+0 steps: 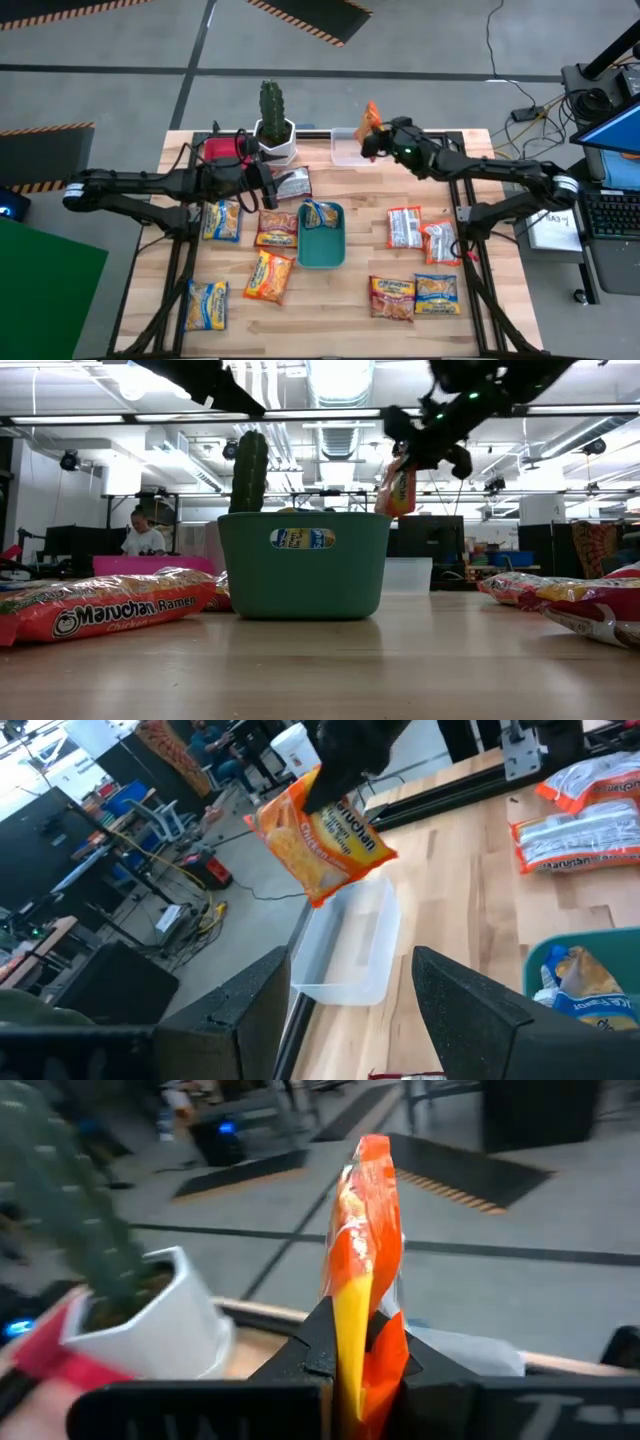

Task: Sort Maruchan noodles
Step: Put the orange noodle pack into the transparent bin

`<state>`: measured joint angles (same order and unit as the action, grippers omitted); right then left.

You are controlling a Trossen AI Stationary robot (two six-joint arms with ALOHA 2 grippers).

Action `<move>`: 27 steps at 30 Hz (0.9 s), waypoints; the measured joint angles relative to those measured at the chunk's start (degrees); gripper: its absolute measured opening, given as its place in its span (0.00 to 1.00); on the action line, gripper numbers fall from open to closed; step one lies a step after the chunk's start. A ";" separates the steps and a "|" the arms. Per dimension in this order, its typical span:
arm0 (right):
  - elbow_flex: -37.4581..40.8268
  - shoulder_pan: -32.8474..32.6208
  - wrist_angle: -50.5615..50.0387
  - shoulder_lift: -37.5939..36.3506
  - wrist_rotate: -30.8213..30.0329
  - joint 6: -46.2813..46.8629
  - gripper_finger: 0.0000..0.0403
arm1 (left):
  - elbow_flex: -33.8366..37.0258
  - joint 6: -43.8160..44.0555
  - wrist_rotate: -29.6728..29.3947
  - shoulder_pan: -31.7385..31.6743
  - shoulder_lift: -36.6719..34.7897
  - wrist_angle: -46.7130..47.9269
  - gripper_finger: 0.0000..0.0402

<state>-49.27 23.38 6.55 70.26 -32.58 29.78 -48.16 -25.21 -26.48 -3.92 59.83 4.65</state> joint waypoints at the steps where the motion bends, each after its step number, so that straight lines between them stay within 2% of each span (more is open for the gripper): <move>1: -1.43 0.03 -0.65 1.71 -1.72 -0.09 0.03 | 0.00 0.02 -0.02 -0.02 0.02 0.13 0.48; 9: -11.63 1.31 -10.87 15.14 -12.89 -0.32 0.03 | 0.25 1.68 -0.07 -0.04 0.02 2.94 0.48; 15: -15.20 1.53 -14.18 23.02 -18.34 -0.40 0.03 | 0.74 2.12 -0.06 -0.04 0.02 3.27 0.48; 21: -16.51 1.53 -14.05 27.65 -22.16 -2.31 0.03 | 0.74 2.16 -0.04 -0.04 0.02 3.10 0.48; 27: -15.61 1.53 -15.77 28.10 -23.09 -0.80 0.03 | 0.74 2.18 -0.02 -0.04 0.02 3.10 0.48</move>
<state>-64.89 24.91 -9.22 98.35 -55.68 28.97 -47.42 -23.04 -26.50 -3.97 59.86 7.75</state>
